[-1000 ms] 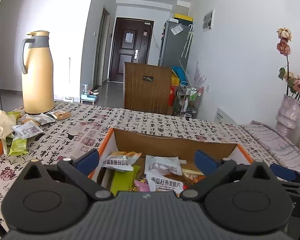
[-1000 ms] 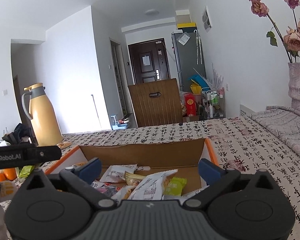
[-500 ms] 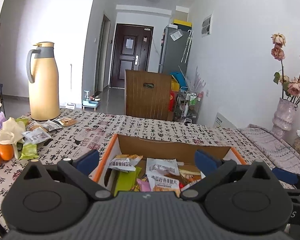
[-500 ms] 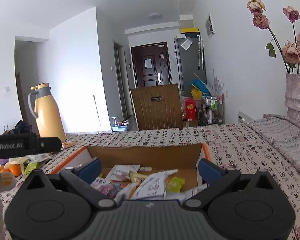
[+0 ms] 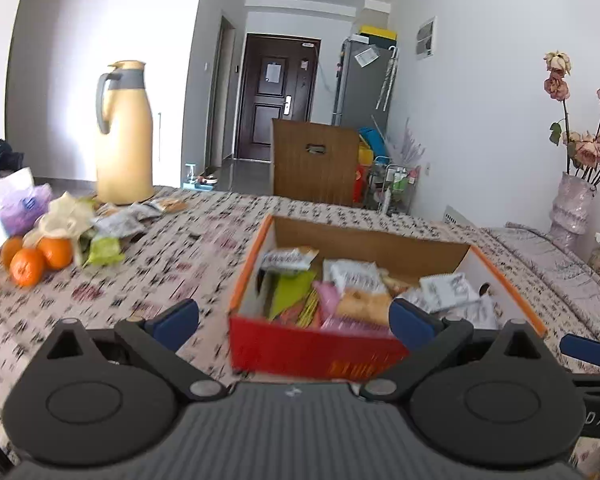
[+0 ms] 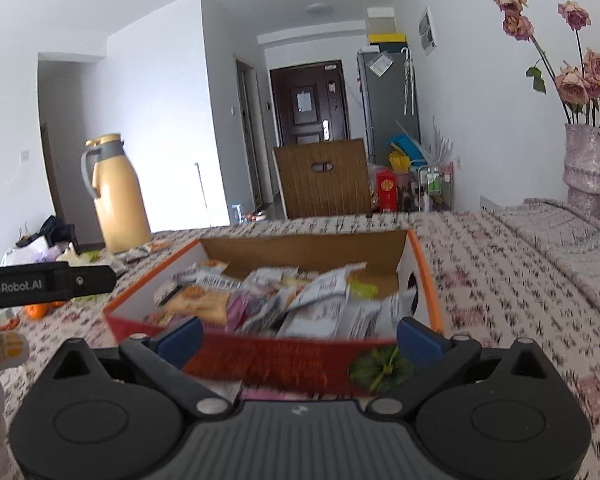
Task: Organize snacks
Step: 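Move both grippers back from the box to the remaining packets, then grasp the pink packet with the right gripper while the left gripper grasps a white packet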
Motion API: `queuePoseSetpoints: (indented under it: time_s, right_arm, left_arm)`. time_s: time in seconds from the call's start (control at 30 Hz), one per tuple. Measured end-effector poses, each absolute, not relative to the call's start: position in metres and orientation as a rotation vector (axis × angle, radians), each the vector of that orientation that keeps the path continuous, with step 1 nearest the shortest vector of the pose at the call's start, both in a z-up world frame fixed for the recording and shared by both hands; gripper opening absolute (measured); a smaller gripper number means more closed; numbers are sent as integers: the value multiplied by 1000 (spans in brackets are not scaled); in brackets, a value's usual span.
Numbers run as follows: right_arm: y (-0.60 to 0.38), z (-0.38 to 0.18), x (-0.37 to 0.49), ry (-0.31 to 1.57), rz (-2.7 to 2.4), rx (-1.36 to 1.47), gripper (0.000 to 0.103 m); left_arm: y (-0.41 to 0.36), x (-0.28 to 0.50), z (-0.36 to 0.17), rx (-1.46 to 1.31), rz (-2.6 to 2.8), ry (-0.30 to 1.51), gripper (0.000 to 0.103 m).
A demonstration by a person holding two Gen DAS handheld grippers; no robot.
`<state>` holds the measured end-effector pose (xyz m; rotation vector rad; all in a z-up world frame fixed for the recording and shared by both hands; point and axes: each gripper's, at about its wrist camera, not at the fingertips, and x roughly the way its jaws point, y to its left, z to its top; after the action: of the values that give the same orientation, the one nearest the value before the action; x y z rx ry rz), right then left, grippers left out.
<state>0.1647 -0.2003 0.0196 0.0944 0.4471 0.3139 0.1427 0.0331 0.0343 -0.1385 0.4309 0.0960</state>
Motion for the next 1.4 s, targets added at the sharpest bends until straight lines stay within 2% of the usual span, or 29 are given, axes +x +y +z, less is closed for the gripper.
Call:
queuePoseSetpoints:
  time_s: [0.5, 0.87, 1.4]
  right_arm:
    - [-183, -15, 136, 582, 305, 11, 103]
    - [-168, -25, 161, 690, 279, -6, 103]
    - [-159, -29, 180, 746, 232, -19, 101]
  left_arm:
    - [54, 117, -5, -158, 94, 530, 103]
    - [52, 119, -9, -162, 87, 555, 103]
    - [43, 102, -1, -142, 108, 552, 103]
